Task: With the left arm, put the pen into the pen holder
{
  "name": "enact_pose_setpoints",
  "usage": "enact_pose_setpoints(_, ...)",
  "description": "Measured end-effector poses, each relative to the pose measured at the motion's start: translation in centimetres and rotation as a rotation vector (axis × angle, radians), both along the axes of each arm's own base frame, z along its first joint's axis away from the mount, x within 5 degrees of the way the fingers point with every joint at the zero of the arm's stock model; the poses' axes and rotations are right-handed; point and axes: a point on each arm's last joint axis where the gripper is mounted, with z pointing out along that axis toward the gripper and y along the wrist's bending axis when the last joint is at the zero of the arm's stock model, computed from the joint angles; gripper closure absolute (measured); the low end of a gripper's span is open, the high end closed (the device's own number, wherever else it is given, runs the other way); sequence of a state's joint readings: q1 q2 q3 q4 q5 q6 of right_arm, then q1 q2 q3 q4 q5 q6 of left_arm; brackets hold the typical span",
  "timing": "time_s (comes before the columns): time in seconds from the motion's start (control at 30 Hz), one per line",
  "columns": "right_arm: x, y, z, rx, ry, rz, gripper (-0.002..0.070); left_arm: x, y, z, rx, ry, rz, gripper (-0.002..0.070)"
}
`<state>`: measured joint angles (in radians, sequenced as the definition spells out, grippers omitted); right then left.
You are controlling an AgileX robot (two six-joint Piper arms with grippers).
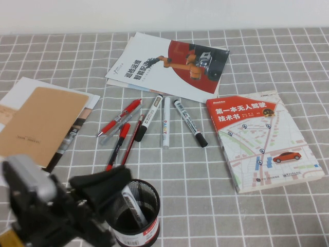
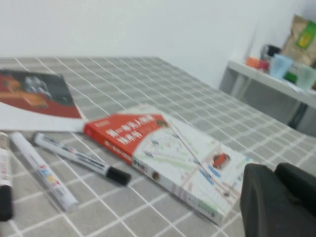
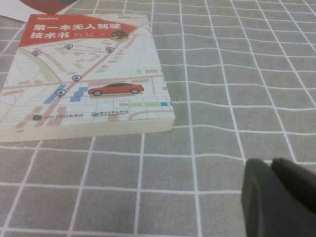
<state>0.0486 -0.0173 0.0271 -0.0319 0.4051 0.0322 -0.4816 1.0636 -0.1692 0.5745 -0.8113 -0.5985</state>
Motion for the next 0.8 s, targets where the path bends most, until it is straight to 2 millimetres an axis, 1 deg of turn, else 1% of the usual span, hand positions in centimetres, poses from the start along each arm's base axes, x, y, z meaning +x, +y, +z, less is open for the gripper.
enact_pose_setpoints(0.2,0.0,0.0,0.0,0.000,0.000,0.000,0.0691,-2.0,2.3,2.5,-0.006,-0.021,0.125,0.0673)
enact_pose_setpoints(0.3,0.0,0.0,0.0,0.000,0.000,0.000,0.0691,-2.9,3.7,3.8,0.028,-0.036,0.214,0.0675)
enact_pose_setpoints(0.4,0.0,0.0,0.0,0.000,0.000,0.000,0.0691,-4.0,5.1,5.0,0.019,-0.066,0.300,0.0675)
enact_pose_setpoints(0.6,0.0,0.0,0.0,0.000,0.000,0.000,0.0691,-5.6,7.4,5.2,-0.037,-0.015,0.449,0.0675)
enact_pose_setpoints(0.8,0.0,0.0,0.0,0.000,0.000,0.000,0.0691,-6.0,8.0,5.0,-0.036,-0.003,0.491,0.0675)
